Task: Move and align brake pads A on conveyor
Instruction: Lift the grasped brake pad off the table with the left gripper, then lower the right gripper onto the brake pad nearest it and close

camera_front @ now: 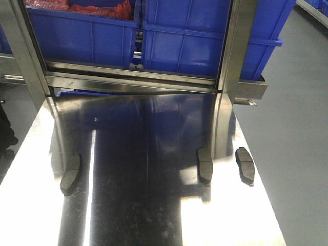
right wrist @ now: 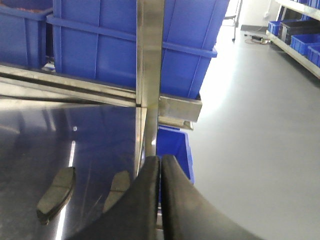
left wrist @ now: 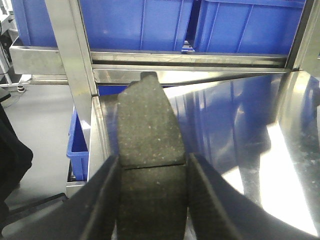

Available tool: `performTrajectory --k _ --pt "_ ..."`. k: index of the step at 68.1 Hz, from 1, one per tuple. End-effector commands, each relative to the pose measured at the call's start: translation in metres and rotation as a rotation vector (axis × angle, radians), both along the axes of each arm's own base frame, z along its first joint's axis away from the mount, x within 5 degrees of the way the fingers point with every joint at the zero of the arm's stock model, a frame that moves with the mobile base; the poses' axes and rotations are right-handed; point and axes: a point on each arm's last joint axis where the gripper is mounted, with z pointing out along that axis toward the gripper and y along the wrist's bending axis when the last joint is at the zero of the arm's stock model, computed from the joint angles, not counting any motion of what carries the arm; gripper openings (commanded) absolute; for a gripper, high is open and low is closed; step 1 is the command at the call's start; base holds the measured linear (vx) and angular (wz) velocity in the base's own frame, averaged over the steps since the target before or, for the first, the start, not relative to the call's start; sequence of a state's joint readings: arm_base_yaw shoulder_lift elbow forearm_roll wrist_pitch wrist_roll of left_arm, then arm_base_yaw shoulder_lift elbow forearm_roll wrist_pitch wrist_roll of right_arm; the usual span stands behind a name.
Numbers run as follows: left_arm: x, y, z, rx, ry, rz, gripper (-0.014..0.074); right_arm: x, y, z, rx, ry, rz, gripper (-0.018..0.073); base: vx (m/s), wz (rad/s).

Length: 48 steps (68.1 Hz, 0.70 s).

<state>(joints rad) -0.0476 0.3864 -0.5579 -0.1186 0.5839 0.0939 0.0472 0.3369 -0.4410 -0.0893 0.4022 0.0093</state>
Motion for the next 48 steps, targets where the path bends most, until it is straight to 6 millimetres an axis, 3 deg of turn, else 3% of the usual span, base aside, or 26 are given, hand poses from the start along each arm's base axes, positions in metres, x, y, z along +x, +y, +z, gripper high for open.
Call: performTrajectory --k 1,7,17,27,48 --pt "0.0014 -0.0002 0.0178 -0.019 -0.119 0.001 0.0072 0.0031 -0.0002 0.0161 -0.009 -0.082 -0.002 0.0054 0.00 0.00" --pt "0.0014 -0.0002 0.0178 -0.019 -0.119 0.001 0.0072 0.0032 -0.0001 0.0169 -0.009 -0.091 -0.001 0.0158 0.00 0.00" --pt "0.0014 -0.0002 0.0178 -0.019 -0.119 0.001 0.0072 0.0032 0.0000 0.0167 -0.007 -0.089 -0.001 0.0479 0.00 0.00" --pt "0.0014 -0.0002 0.0178 -0.019 -0.119 0.001 0.0072 0.0032 0.0000 0.0167 -0.007 -0.089 -0.001 0.0719 0.00 0.00" --pt "0.0014 -0.0002 0.0178 -0.019 -0.119 0.001 0.0072 0.0110 0.0015 0.0204 0.067 -0.088 0.001 0.0692 0.00 0.00"
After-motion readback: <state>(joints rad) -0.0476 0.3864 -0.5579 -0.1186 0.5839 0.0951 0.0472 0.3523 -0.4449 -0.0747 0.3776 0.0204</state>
